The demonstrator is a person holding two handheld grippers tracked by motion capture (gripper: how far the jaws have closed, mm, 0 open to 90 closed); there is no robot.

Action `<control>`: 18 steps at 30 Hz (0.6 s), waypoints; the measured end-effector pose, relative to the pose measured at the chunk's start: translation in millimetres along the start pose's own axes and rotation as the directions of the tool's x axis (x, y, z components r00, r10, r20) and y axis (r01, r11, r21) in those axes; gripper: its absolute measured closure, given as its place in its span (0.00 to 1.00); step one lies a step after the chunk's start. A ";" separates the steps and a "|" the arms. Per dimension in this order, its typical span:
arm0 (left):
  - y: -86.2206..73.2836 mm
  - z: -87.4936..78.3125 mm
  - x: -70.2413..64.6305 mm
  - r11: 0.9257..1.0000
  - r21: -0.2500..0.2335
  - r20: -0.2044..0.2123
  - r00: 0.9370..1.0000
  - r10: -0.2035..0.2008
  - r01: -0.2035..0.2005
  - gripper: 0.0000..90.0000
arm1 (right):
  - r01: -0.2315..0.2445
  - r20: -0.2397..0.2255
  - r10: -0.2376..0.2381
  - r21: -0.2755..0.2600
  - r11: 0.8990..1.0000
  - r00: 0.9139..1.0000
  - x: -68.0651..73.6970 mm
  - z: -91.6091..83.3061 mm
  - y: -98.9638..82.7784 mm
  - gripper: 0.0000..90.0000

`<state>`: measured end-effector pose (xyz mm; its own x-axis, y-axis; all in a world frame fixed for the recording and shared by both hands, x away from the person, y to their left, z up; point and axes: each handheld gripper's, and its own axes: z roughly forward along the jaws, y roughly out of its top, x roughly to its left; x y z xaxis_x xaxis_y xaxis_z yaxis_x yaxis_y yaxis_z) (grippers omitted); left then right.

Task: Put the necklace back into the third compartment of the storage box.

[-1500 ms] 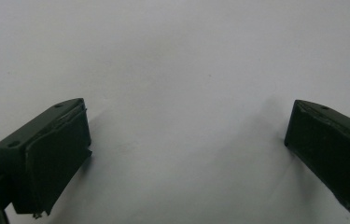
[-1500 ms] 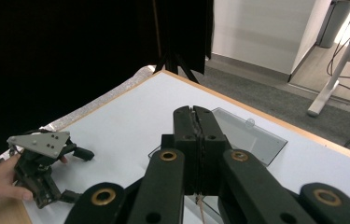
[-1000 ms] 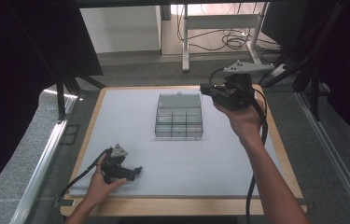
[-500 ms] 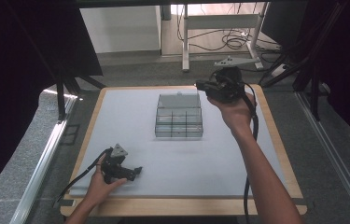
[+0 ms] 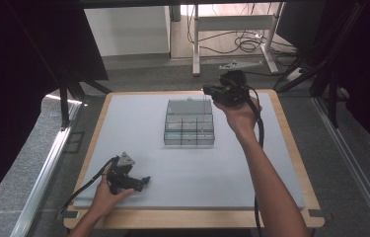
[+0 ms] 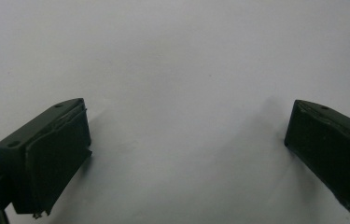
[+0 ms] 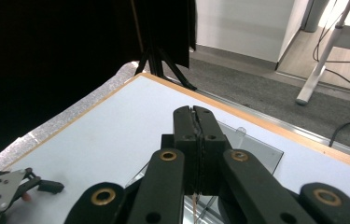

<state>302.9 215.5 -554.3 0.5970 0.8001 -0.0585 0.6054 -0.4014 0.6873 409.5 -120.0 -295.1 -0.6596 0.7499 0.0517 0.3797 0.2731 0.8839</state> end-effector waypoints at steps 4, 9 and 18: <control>0.0 0.0 0.0 1.000 0.000 0.000 1.000 0.000 0.000 0.00 | -0.011 0.010 0.011 0.005 1.000 1.000 -3.2 6.3 -0.1 0.97; 0.0 0.0 0.0 1.000 0.000 0.000 1.000 0.000 0.000 0.00 | -0.021 0.025 0.020 0.007 1.000 0.999 -7.2 12.7 -0.2 0.97; 0.0 0.2 -0.2 1.000 -0.003 -0.001 1.000 -0.003 0.003 0.00 | -0.052 0.055 0.052 0.005 0.999 0.997 -19.7 22.6 -2.4 0.97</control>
<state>302.9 215.3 -554.5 0.5950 0.8015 -0.0599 0.6054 -0.3979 0.6894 436.3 -121.8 -308.7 -0.6022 0.7951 0.0720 0.4171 0.2365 0.8776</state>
